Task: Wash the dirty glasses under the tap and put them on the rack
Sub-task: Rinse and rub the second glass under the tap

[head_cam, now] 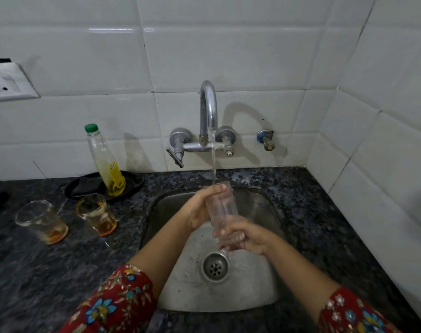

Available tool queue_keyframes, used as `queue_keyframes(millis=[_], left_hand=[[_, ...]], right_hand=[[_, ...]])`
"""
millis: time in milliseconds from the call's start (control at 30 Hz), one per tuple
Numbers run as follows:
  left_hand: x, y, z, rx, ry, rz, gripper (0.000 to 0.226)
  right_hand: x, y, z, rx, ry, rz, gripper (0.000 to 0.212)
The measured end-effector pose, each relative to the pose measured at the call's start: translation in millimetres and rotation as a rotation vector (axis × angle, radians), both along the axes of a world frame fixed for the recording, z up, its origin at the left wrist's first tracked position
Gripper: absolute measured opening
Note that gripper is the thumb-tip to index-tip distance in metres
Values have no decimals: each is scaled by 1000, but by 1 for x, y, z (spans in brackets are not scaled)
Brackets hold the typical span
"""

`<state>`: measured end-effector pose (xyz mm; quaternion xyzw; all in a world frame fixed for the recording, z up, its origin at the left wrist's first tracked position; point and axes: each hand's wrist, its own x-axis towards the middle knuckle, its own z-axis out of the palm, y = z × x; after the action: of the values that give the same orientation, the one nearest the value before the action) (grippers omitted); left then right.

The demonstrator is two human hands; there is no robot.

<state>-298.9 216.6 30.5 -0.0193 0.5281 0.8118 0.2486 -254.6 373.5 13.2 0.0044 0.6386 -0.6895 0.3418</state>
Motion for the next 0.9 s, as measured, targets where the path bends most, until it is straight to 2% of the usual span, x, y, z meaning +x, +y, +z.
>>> queue_keyframes(millis=[33, 133, 200, 267, 333, 433, 500, 533, 667, 833, 900], left_hand=[[1, 2, -1, -13, 44, 31, 39], [5, 14, 3, -191, 89, 326, 31], [5, 9, 7, -224, 107, 303, 40], [6, -6, 13, -230, 89, 117, 47], [8, -19, 17, -205, 11, 46, 55], [5, -27, 22, -272, -44, 325, 62], [-4, -31, 29, -399, 46, 566, 54], [-9, -34, 34, -439, 111, 622, 55], [-28, -40, 49, -510, 241, 624, 71], [-27, -33, 50, -468, 266, 597, 78], [-27, -29, 49, -478, 273, 607, 80]], right_hand=[[1, -6, -2, 42, 42, -53, 39], [0, -26, -3, 289, 240, -310, 48], [-1, -27, -1, 166, 187, -241, 46], [1, -20, 0, 42, 114, -100, 33], [0, -13, -8, 44, 165, -101, 28], [-7, -16, -14, 95, 193, -203, 41], [-13, -25, -9, 66, 167, -240, 46], [-15, -30, -5, 54, 175, -241, 47], [-7, -43, -5, 90, 215, -166, 55], [-12, -29, -11, 75, 177, -318, 58], [-13, -32, -7, 77, 185, -276, 60]])
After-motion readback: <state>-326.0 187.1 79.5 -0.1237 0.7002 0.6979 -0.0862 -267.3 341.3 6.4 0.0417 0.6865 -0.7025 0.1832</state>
